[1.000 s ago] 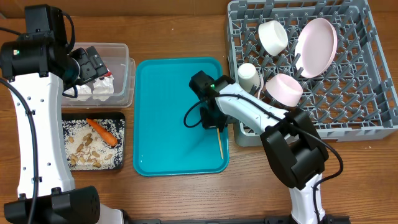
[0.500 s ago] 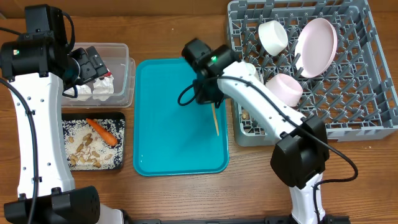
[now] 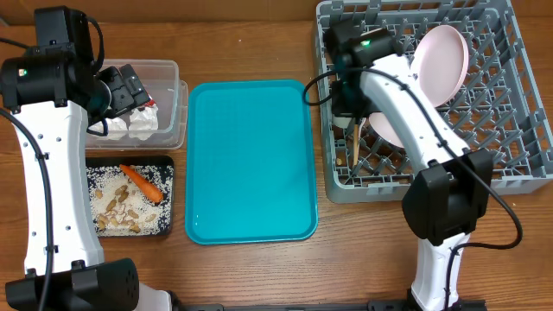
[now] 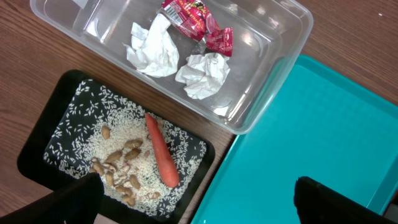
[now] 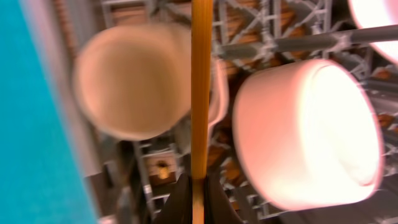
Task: Sort waste into correct bins and load items into the dishwasher
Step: 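Lift the chopstick with the right gripper and carry it over the rack, then lower the chopstick into the rack beside the pink bowl and release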
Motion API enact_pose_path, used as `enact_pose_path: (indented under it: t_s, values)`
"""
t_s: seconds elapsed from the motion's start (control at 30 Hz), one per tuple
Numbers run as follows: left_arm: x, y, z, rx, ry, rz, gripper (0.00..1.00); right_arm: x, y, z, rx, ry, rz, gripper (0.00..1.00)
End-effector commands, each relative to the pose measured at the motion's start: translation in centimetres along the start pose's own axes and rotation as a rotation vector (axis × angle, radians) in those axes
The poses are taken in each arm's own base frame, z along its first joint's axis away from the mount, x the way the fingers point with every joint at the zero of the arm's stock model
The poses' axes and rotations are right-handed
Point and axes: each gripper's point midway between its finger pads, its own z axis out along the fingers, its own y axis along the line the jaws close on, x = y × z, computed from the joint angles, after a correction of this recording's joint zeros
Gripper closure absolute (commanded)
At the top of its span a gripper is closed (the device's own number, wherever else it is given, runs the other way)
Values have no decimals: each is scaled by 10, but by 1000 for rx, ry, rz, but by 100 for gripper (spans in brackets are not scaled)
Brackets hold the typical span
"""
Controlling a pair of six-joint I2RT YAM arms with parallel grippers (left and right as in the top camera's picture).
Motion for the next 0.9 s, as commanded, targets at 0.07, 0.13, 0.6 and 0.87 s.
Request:
enact_pose_path:
  t_s: [0.07,0.13,0.6,0.87]
  values:
    - [-3,-1,-7,4,-23,19,0,-16,-23,-24,-11,-77,-14,96]
    - [-3,-1,-7,5,-23,19,0,-17,-28,-23,-9,-76,-9,96]
    - [-3,-1,-7,5,-23,19,0,-19,-32,-13,-6,-70,-70,96]
    - [-3,-1,-7,4,-23,19,0,-19,-29,-5,-7,-72,-70,96]
